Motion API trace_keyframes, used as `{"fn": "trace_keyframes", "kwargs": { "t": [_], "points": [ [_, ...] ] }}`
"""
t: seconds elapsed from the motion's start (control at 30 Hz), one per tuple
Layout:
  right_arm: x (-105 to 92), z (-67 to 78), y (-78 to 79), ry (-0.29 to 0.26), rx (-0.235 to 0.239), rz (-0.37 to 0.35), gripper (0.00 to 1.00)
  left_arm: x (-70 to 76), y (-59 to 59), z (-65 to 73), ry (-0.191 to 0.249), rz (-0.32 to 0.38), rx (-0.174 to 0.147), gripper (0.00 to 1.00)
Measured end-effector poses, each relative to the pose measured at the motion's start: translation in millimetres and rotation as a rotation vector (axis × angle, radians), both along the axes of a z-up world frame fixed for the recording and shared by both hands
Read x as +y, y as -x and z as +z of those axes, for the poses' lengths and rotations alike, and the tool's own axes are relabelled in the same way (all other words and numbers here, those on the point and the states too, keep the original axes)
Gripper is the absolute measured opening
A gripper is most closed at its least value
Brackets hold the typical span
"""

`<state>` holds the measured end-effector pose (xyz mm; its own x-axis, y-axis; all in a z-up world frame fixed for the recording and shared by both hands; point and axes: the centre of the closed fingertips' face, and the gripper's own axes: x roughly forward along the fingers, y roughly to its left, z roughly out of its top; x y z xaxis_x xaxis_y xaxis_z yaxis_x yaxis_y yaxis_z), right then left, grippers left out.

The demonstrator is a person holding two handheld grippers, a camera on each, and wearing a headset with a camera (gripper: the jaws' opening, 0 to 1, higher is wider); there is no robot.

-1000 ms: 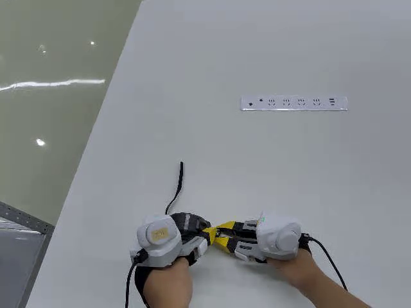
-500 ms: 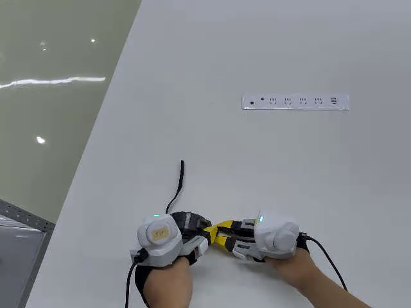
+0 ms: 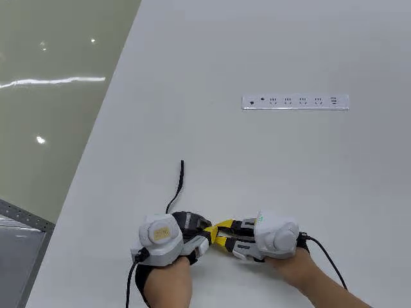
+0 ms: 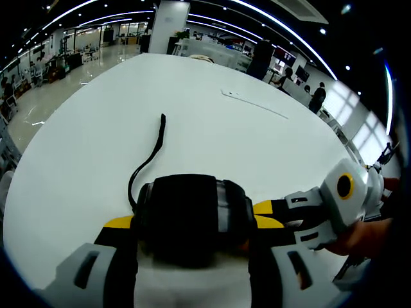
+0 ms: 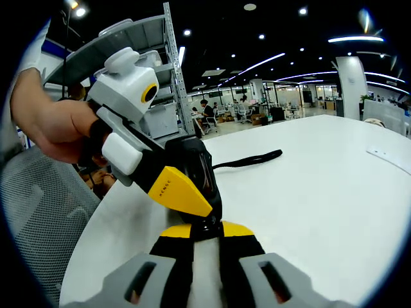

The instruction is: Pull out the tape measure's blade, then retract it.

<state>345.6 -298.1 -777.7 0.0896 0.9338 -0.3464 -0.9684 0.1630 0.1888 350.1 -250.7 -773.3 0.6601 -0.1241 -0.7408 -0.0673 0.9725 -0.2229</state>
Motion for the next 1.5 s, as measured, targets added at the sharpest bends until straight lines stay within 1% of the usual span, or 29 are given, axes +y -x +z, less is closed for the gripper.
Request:
{"fn": "trace_keyframes", "kwargs": {
  "t": [0.1,0.2,0.27,0.33,0.4,0.43,0.47,0.5,0.53,0.6,0.67,0.77,0.87,1.13,1.23,1.3,1.33,1.4,1.43,1.47,1.5],
  "points": [
    [-0.3,-0.2,0.2,0.001,0.002,-0.001,0.14,-0.2,0.4,0.0,0.002,-0.016,0.004,0.69],
    [-0.2,-0.8,0.2,0.002,-0.006,0.0,0.15,-0.7,0.6,0.0,-0.002,-0.04,0.005,0.69],
    [-0.6,-0.1,-0.9,0.001,-0.015,-0.005,0.16,-0.6,0.5,-0.1,-0.006,-0.064,-0.001,0.68],
    [-1.1,-0.1,-2.1,0.001,-0.018,-0.01,0.18,0.0,1.2,2.0,-0.025,-0.086,-0.007,0.68],
    [-1.1,-0.2,-2.2,0.001,-0.018,-0.009,0.18,-1.4,0.8,3.8,-0.028,-0.095,-0.015,0.69],
    [-1.7,-0.1,-2.5,0.002,-0.019,-0.011,0.19,1.1,0.5,5.3,-0.049,-0.099,-0.021,0.68],
    [-1.7,0.3,-2.4,0.0,-0.017,-0.011,0.19,1.3,0.5,6.0,-0.052,-0.099,-0.026,0.68],
    [-2.0,0.1,-2.0,0.001,-0.019,-0.009,0.2,0.5,0.2,5.6,-0.045,-0.102,-0.028,0.7],
    [-2.6,0.4,-1.9,0.0,-0.026,-0.008,0.21,0.4,1.1,4.2,-0.043,-0.103,-0.022,0.7],
    [-4.1,1.9,-3.0,-0.007,-0.029,-0.014,0.28,1.8,1.5,3.7,-0.048,-0.104,-0.024,0.71],
    [-4.4,3.2,-1.0,-0.014,-0.017,-0.007,0.31,1.6,2.1,4.8,-0.046,-0.106,-0.03,0.72],
    [-4.1,3.3,-2.4,-0.014,-0.017,-0.013,0.3,0.6,2.4,4.1,-0.046,-0.113,-0.028,0.72],
    [-3.5,3.5,-2.1,-0.014,-0.014,-0.013,0.3,0.0,2.5,5.3,-0.045,-0.116,-0.033,0.71],
    [-3.1,2.6,-2.7,-0.012,-0.01,-0.019,0.29,2.6,3.0,5.8,-0.054,-0.118,-0.034,0.71],
    [-2.8,2.4,-2.4,-0.01,-0.009,-0.02,0.29,1.8,3.4,5.8,-0.055,-0.127,-0.039,0.71],
    [-3.2,2.0,-2.3,-0.007,-0.011,-0.021,0.28,0.6,2.6,6.8,-0.049,-0.129,-0.051,0.71],
    [-3.5,1.9,-2.0,-0.005,-0.01,-0.021,0.28,0.3,3.0,7.3,-0.048,-0.133,-0.051,0.71],
    [-5.1,2.5,0.6,-0.003,-0.01,-0.021,0.28,-0.4,2.9,7.6,-0.05,-0.143,-0.057,0.71],
    [-6.9,3.3,2.0,0.001,-0.011,-0.02,0.28,-0.7,2.6,8.4,-0.051,-0.149,-0.063,0.71],
    [-8.0,2.8,3.5,0.005,-0.01,-0.016,0.24,-0.9,2.8,8.8,-0.051,-0.152,-0.064,0.71],
    [-9.6,2.2,5.5,0.007,-0.008,-0.014,0.22,-2.0,2.4,9.6,-0.049,-0.159,-0.072,0.72]
  ]
}}
